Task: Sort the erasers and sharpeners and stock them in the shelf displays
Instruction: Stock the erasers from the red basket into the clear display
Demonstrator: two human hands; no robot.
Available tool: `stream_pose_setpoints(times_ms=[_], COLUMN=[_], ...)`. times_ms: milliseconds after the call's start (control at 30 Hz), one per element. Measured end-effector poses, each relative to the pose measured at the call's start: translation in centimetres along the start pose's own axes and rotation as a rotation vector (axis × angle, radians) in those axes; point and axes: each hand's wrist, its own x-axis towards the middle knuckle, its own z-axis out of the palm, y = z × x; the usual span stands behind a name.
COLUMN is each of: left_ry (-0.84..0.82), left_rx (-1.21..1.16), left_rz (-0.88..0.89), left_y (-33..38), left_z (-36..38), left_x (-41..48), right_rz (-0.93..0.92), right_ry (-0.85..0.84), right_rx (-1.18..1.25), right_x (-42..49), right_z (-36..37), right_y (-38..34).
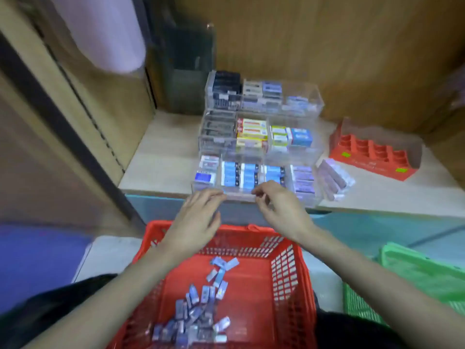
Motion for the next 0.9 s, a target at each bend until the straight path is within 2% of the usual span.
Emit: stream_pose_setpoints(times_ms=[100, 167, 267, 367, 467, 533, 633, 700, 800, 900], left_ry=[-0.201, -0.352, -0.586, -0.772, -0.836, -0.838, -0.676, -0.528, -0.397, -0.401], left_rx=[-0.019, -0.05, -0.029, 0.054, 0.05, 0.002, -0.211, -0.281, -0.207, -0.1], left_rz=[-0.113, -0.243, -0.38, -0.37, -0.42, -0.53, -0.811, -1.006, -1.264, -1.307], left_y=[-1.9, -3.3, -5.1, -6.4, -7.4, -8.5, -9.8, -10.6, -10.5, -9.8], left_z=[2.8, 4.8, 8.0, 11.2, 14.8, 17.6, 21.7, 24.4, 27.0, 28.5], left_x=[-6.9, -10.7, -15.3, -17.5, -19.2, -20.6, -21.6, -21.2, -19.4, -18.1], right_rz=[0.029, 0.071, 0.142, 0.198, 0.307, 0.436, 0.735, 0.852, 0.906, 0.929], right_ry=[-0.409, -0.602, -0.816, -0.899, -0.927, -0.908, -0.682, -0.532, -0.409, -0.301], right_rx=[-0.208, -0.271, -0.337, -0.335, -0.252, -0.172, 0.087, 0.192, 0.265, 0.275], right_x=[-4.4, -6.8, -9.6, -11.6, -14.2, -15.9, -17.0, -17.0, -16.9, -16.1], right_z=[5.6, 9.6, 15.0, 19.7, 24.5, 27.6, 31.6, 33.4, 34.8, 35.3], right_y=[1.1, 2.2, 4.2, 5.9, 7.0, 7.3, 7.7, 8.2, 8.9, 9.6])
